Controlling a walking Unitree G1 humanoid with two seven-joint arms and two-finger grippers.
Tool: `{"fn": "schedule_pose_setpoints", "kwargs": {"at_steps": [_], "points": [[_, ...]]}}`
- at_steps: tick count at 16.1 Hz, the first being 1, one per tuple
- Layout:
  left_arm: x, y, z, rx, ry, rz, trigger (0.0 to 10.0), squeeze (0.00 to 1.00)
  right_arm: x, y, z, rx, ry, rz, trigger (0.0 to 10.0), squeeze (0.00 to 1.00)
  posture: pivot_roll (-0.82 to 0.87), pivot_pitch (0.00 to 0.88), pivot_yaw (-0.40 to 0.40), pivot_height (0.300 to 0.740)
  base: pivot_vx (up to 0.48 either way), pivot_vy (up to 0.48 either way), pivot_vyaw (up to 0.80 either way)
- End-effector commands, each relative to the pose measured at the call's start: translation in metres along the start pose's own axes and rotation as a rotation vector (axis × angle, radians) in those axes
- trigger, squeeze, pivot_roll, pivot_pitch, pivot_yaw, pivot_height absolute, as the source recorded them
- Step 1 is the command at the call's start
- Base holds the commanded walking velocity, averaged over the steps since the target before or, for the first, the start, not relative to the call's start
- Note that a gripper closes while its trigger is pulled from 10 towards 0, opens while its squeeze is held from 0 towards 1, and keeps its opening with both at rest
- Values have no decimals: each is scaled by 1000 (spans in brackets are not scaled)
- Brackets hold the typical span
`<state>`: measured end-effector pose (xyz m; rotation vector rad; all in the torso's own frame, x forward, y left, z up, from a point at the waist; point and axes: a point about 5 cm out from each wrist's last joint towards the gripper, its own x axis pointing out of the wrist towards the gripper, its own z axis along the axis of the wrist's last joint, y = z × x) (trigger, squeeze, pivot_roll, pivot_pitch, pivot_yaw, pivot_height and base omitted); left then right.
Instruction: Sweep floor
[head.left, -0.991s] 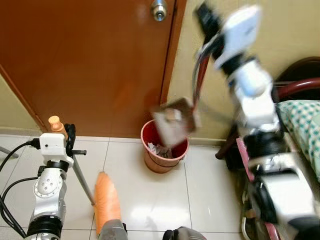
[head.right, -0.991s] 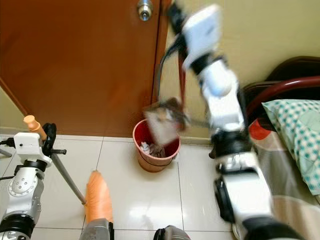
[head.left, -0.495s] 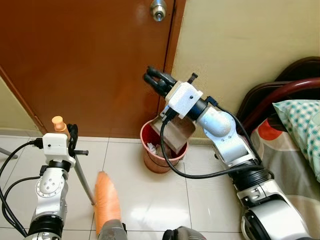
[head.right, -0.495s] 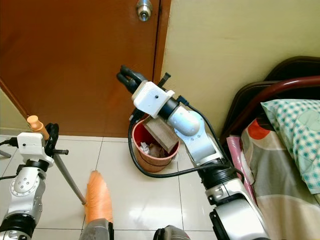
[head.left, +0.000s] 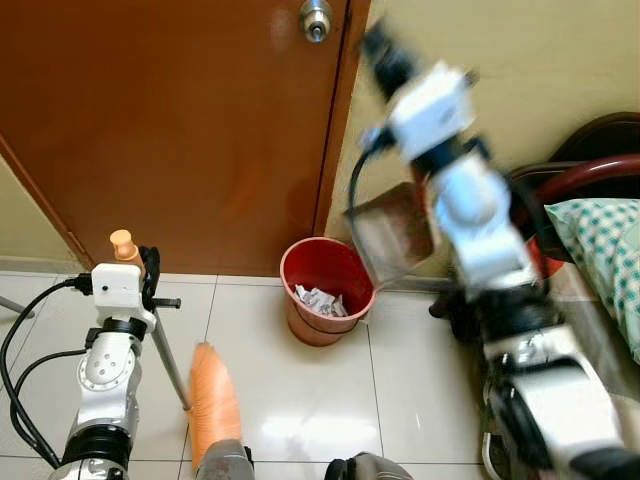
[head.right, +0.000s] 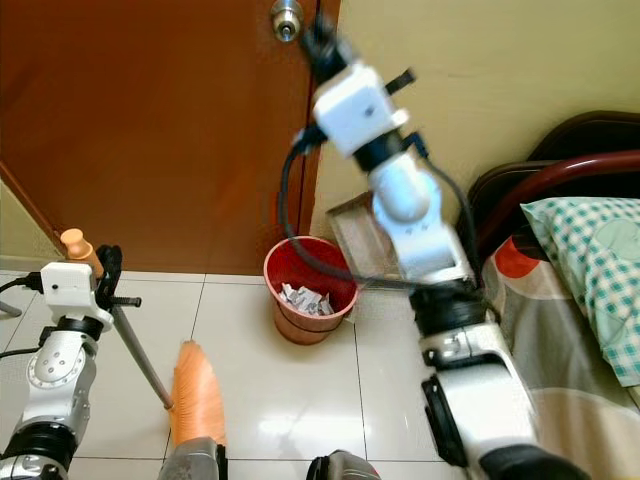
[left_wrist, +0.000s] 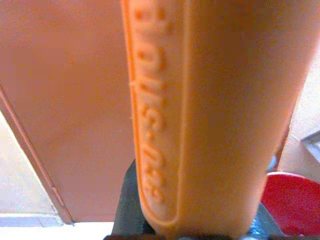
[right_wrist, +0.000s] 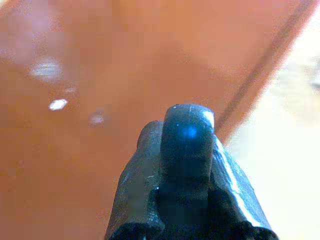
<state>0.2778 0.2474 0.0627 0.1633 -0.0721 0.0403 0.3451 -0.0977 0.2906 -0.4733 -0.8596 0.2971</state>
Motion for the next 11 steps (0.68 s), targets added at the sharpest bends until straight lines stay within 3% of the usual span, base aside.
{"fn": "schedule_pose_setpoints", "kwargs": {"at_steps": [1,4,8,11], "points": [[-5,-10,-13,-39,71,-19,10000,0,15,-21,24,-72,-124,-70,10000,0,29,0,-84,740,0,0,0],[-4,-14,-14,-38,75,-32,10000,0,18,-30,21,-147,-75,-131,10000,0,29,0,-84,740,0,0,0],[-5,-12,-16,-31,85,-32,10000,0,14,-38,7,-149,28,-186,10000,0,23,0,-71,740,0,0,0],[-3,-7,-14,-12,93,-17,10000,0,-4,-30,-15,-161,139,-169,10000,0,31,0,-68,740,0,0,0]]}}
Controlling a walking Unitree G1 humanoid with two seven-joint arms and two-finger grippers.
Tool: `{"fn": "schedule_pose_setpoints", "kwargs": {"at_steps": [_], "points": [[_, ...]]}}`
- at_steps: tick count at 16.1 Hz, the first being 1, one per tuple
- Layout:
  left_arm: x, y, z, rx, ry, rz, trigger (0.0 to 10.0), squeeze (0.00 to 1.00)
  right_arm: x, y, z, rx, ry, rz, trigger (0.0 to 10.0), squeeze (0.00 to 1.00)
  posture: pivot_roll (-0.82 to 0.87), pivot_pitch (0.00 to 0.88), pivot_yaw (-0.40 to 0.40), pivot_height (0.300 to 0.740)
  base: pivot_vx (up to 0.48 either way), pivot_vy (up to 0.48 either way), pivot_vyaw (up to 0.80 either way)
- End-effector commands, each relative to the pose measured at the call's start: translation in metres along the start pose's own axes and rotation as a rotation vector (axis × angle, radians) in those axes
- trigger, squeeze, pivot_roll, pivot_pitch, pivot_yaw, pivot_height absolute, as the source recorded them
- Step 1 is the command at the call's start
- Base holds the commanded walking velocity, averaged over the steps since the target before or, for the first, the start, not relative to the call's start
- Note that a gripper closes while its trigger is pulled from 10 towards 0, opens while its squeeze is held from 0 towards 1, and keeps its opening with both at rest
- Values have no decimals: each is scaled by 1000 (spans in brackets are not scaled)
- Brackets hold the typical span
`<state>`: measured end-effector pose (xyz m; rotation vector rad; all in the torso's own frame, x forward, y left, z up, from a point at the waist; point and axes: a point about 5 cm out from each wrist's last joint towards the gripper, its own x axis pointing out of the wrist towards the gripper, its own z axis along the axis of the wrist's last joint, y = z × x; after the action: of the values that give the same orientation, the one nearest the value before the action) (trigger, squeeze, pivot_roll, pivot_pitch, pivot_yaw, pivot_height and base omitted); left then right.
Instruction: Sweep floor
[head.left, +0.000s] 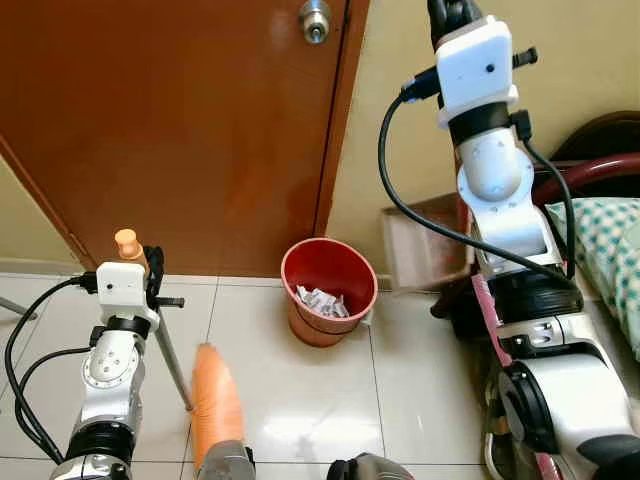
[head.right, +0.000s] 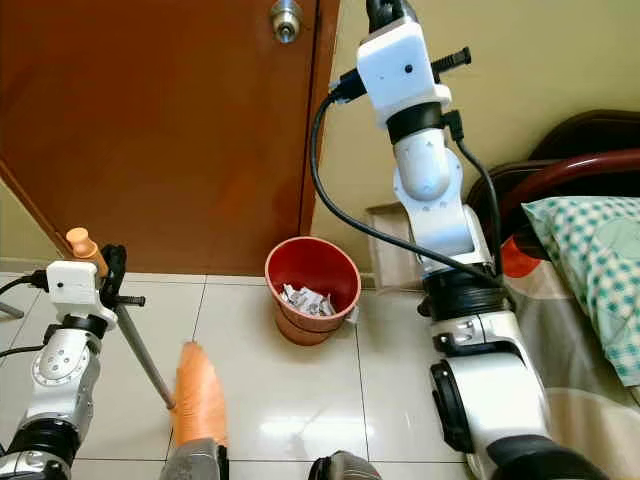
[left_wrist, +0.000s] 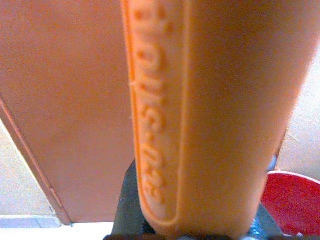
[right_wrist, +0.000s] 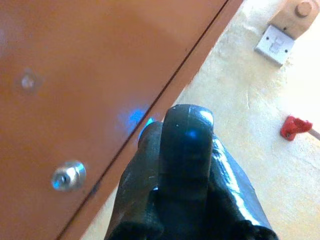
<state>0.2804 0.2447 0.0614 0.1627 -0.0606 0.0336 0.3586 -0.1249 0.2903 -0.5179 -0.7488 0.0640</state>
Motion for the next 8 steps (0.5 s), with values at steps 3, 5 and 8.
{"fn": "schedule_pose_setpoints", "kwargs": {"at_steps": [3,5,8], "points": [[-10,1,-14,-7,84,6,10000,0,-14,-4,-11,-61,27,-9,10000,0,37,0,-63,740,0,0,0],[-18,6,-18,6,104,10,10000,0,-34,3,-27,-62,102,-4,10000,0,42,0,-55,740,0,0,0],[-27,1,-23,10,129,22,10000,0,-72,15,-58,-47,254,2,10000,0,57,0,-42,740,0,0,0]]}}
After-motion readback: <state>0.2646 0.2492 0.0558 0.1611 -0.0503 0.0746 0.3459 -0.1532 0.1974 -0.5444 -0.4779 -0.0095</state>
